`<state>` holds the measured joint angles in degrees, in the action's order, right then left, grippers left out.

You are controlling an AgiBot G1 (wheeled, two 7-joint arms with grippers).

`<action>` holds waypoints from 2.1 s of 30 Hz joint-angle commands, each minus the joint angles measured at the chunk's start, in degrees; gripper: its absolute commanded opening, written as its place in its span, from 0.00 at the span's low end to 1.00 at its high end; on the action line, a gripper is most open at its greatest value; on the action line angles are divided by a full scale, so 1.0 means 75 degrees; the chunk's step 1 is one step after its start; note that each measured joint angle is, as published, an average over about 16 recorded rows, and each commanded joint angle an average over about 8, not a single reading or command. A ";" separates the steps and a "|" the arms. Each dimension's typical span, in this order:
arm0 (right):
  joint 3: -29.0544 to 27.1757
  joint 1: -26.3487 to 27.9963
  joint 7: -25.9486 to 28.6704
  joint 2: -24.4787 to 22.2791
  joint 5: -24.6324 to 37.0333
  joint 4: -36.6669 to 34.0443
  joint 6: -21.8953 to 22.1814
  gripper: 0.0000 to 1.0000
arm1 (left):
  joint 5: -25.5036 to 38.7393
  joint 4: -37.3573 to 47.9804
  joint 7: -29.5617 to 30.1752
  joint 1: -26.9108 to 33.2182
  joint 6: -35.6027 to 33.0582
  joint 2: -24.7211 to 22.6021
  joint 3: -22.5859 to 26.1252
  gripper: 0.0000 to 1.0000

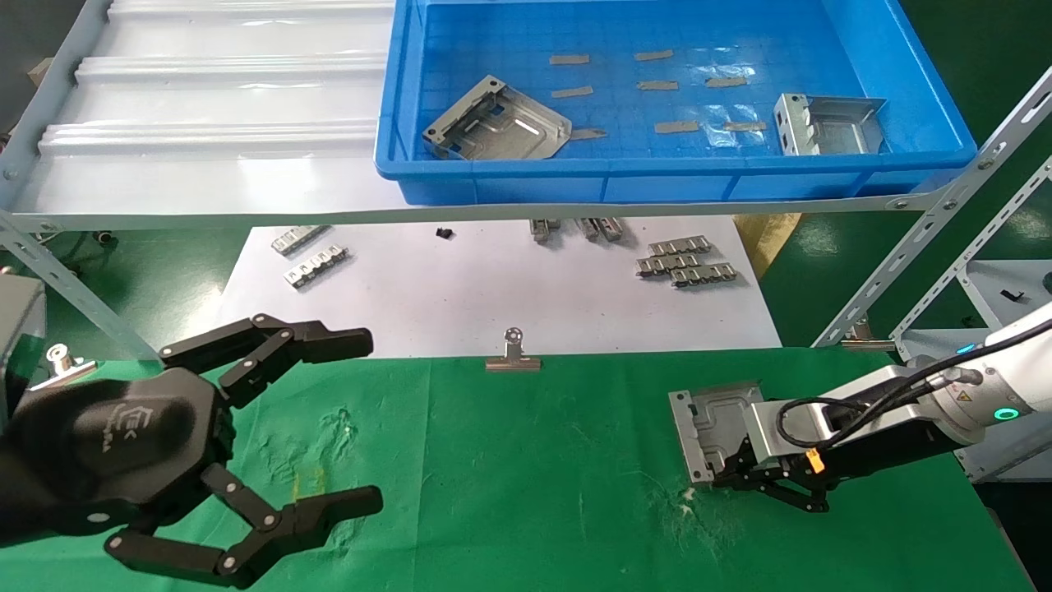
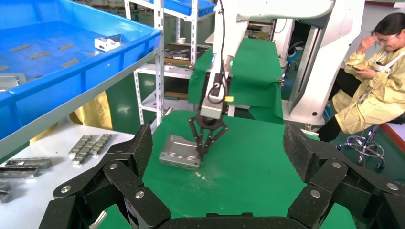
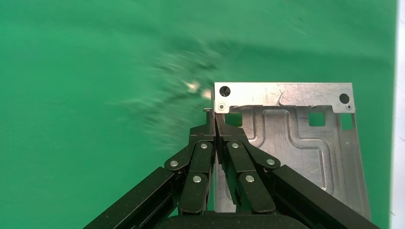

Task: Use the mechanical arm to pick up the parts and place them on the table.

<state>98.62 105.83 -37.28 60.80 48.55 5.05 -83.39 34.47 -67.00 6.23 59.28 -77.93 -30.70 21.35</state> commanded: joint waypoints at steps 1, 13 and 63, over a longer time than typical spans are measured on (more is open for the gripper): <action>-0.0032 -0.0100 -0.0034 0.0121 -0.0041 -0.0213 0.0268 0.00 | 0.0000 0.0000 0.0000 0.0000 0.0000 0.0000 0.0000 1.00; -0.0131 -0.0207 -0.0132 0.0256 -0.0176 -0.0474 0.0540 0.00 | 0.0000 0.0000 0.0000 0.0000 0.0000 0.0000 0.0000 1.00; -0.0846 0.0907 0.0234 -0.0192 -0.1207 -0.0769 -0.0625 1.00 | -0.0001 0.0001 0.0000 -0.0001 0.0001 0.0000 0.0000 1.00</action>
<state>92.77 112.38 -36.13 59.46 40.21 -0.59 -87.93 34.46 -66.99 6.23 59.27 -77.93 -30.69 21.35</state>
